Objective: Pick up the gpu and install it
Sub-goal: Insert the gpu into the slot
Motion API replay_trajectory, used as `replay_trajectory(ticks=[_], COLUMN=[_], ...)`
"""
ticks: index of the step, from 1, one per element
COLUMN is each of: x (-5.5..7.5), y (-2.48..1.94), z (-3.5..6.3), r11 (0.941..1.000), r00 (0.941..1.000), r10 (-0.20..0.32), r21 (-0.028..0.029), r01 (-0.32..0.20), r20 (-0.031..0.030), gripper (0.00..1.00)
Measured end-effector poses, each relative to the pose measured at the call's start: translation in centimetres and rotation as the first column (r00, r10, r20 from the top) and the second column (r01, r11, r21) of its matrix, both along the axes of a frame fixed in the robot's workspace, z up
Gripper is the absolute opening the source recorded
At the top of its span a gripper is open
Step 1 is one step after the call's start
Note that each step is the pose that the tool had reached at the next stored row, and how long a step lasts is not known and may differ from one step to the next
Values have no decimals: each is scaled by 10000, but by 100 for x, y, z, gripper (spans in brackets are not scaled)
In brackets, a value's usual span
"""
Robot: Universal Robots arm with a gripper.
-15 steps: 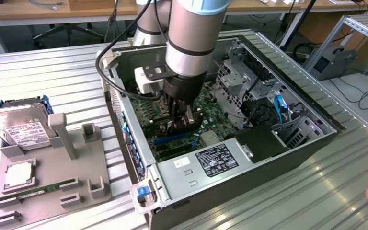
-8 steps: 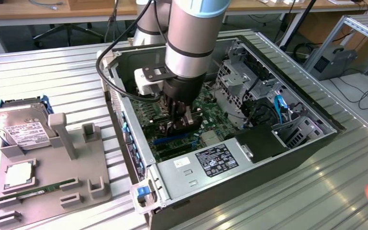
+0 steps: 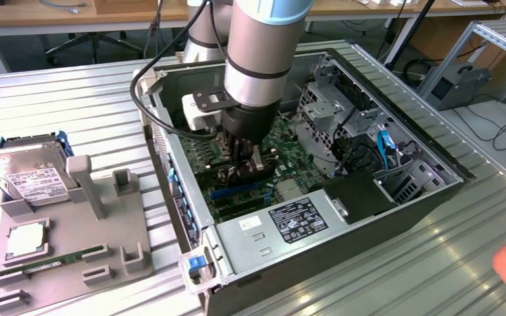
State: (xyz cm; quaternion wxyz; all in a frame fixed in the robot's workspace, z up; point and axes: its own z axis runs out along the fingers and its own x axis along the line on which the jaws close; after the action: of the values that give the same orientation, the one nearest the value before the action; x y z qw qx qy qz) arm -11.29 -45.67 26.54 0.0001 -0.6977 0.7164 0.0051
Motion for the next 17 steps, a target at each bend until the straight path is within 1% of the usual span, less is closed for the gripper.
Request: replay_trajectory(ticks=[17], x=[-1], y=[-1], z=[-45], r11=[10000], r00=[10000], r10=[-1], r21=[0], r01=[1], r20=[0], gripper=[26])
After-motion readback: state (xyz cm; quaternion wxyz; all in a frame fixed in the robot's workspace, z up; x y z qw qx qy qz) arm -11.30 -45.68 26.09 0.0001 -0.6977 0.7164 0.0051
